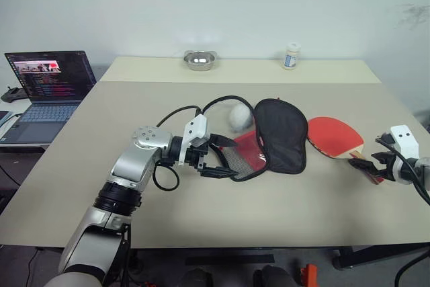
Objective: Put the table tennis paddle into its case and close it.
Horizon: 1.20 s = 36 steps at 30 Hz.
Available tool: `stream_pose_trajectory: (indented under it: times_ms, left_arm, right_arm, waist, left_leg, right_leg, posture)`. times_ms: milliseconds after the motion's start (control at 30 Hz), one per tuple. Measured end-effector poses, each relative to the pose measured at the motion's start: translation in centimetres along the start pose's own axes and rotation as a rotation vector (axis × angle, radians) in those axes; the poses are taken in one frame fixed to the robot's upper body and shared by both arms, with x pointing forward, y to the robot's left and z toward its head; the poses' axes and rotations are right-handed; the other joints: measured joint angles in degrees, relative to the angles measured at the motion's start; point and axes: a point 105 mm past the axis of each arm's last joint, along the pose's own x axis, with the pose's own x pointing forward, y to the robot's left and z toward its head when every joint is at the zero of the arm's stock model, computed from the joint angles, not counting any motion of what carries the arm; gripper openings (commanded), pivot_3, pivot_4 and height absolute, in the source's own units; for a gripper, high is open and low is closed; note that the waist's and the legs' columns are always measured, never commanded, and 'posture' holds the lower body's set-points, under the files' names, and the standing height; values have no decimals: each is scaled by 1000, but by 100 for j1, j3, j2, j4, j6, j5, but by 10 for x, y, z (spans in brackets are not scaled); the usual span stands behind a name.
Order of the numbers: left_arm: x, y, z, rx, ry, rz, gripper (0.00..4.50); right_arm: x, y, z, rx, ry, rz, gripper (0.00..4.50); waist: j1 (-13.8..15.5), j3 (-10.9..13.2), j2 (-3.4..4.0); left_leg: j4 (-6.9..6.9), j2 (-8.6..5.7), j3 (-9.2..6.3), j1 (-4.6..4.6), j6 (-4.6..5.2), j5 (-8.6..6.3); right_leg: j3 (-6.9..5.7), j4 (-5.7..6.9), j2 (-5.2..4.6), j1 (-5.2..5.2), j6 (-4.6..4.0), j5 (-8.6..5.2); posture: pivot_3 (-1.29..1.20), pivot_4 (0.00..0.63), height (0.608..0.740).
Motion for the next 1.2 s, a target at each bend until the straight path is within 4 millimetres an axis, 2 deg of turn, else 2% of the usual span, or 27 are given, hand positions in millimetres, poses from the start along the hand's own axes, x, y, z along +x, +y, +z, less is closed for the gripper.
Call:
stream_pose_trajectory:
  times_ms: [300, 433, 867, 967, 1100, 1200]
  left_arm:
    - [-4, 0, -12, -2, 19, 12, 4224]
    - [-5, 0, -12, 1, 24, 16, 4224]
    - [-5, 1, -11, -7, 31, 23, 4224]
    - [-5, 1, -10, -8, 31, 26, 4224]
    - [-4, 2, -9, -2, 31, 33, 4224]
    - [-4, 2, -8, 3, 33, 33, 4224]
  right_arm:
    - [23, -7, 5, 24, -4, 16, 4451]
    - [27, -7, -4, 27, 25, 18, 4451]
    - [30, -5, -2, 34, 6, 16, 4451]
    - [35, -2, -1, 61, -11, -10, 3876]
    - [37, -4, 0, 96, -28, -78, 2535]
    - [38, -3, 3, 101, -37, -103, 1699]
  waist:
    - [-59, -3, -5]
    - [-98, -4, -6]
    - [-114, -7, -12]
    - [-137, -13, -20]
    - [-140, -13, -20]
    - [-139, -12, -20]
  left_leg:
    - [6, 0, 2, 6, 0, 0]
    - [9, -2, 2, 9, 3, 2]
    - [7, 1, 1, 8, 2, 2]
    - [8, 0, 3, 12, 2, 2]
    - [8, 2, 6, 19, 1, 2]
    - [7, 3, 6, 19, 1, 3]
  right_leg:
    - [2, -3, -3, 11, 4, 4]
    - [3, 2, -7, 12, 9, 8]
    - [5, 2, -8, 13, 8, 7]
    - [6, 4, -7, 13, 9, 8]
    - [8, 9, -7, 13, 9, 9]
    - [11, 11, -5, 13, 8, 8]
  posture:
    - [0, 150, 740]
    - [0, 150, 740]
    - [0, 150, 740]
    - [0, 150, 740]
    - [0, 150, 740]
    - [0, 150, 740]
